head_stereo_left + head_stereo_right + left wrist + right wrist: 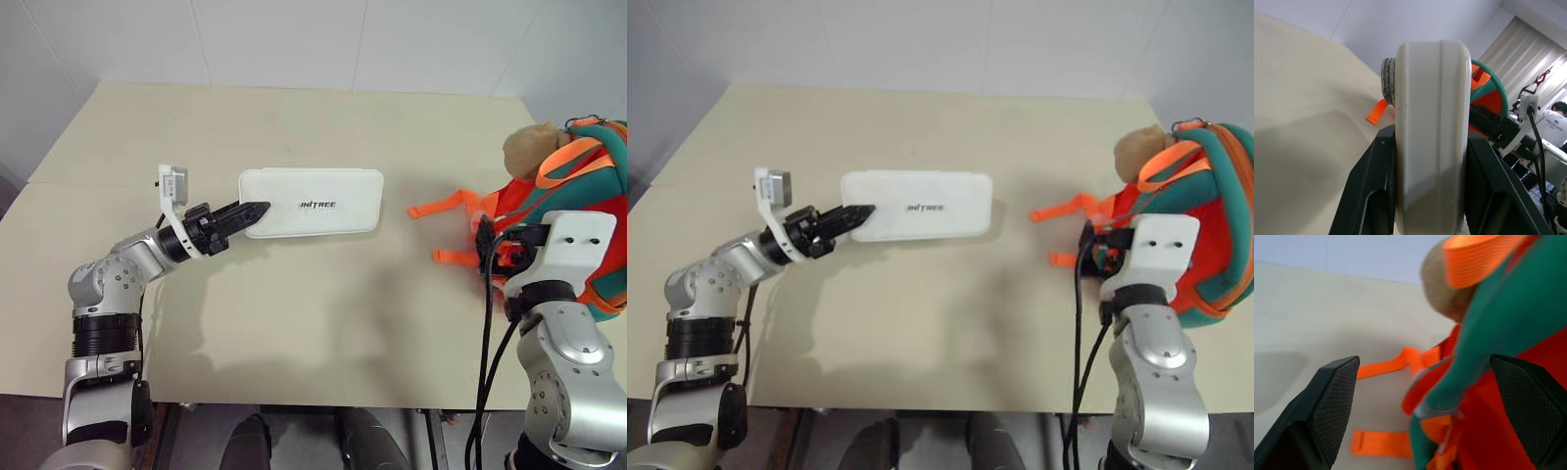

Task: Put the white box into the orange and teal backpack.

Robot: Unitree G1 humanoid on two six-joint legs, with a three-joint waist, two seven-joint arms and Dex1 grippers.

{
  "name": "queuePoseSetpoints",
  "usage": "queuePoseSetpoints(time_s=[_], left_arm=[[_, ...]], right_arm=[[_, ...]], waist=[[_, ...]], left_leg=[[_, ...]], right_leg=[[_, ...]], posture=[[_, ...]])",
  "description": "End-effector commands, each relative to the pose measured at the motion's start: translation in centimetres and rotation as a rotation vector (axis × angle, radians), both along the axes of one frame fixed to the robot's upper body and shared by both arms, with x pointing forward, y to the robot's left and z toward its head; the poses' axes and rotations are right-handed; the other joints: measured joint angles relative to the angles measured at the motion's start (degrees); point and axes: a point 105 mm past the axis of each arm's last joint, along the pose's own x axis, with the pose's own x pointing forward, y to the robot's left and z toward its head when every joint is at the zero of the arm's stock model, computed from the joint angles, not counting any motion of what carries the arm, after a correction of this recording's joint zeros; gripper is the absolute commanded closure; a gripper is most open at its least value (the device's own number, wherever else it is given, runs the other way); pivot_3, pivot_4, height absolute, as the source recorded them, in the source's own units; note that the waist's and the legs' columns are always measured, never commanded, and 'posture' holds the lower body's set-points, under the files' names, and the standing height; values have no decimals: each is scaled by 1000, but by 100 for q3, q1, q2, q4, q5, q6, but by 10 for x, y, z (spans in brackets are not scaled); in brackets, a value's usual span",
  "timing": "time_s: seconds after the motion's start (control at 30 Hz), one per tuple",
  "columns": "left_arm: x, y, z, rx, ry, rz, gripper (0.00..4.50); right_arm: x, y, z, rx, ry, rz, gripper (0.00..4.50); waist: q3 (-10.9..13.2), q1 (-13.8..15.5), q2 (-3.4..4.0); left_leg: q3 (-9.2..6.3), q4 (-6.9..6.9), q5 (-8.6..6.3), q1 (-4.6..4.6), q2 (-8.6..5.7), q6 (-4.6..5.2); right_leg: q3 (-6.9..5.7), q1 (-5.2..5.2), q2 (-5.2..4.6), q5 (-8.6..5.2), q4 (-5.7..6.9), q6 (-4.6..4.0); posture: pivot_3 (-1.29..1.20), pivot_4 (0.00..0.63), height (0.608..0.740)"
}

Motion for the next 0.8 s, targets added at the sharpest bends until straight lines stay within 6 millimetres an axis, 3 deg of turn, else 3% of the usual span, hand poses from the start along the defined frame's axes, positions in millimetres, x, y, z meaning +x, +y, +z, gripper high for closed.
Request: queuePoseSetpoints(time_s=[0.03,0.27,0.47,0.57,0.8], left_arm=[[-4,-1,17,1,-78,-20,3162],[-7,3,18,8,-88,-1,3162],[-11,2,14,8,-85,11,3163],[-13,1,12,8,-88,15,3163],[-18,6,9,11,-92,52,3163]], right_arm=[[3,-19,9,7,-53,-78,0],[22,-32,8,32,-71,-102,0],[56,-36,8,39,-66,-82,0],[68,-42,5,21,-41,-108,560],[73,-52,4,44,-39,-123,2925]], waist=[[0,0,0],[0,-13,0],[0,-22,0],[0,-23,0],[0,-23,1]], left_leg=[[0,1,0,1,0,0],[3,0,1,2,0,1],[2,0,1,3,0,1],[3,0,1,2,0,1],[3,-2,1,2,1,1]], right_leg=[[0,0,0,0,2,0],[2,0,0,1,3,1],[2,-1,-1,1,6,2],[3,-1,-3,1,5,2],[3,-1,-2,1,5,2]], posture=[[0,150,740],[0,150,740],[0,150,740],[0,150,740],[0,150,740]])
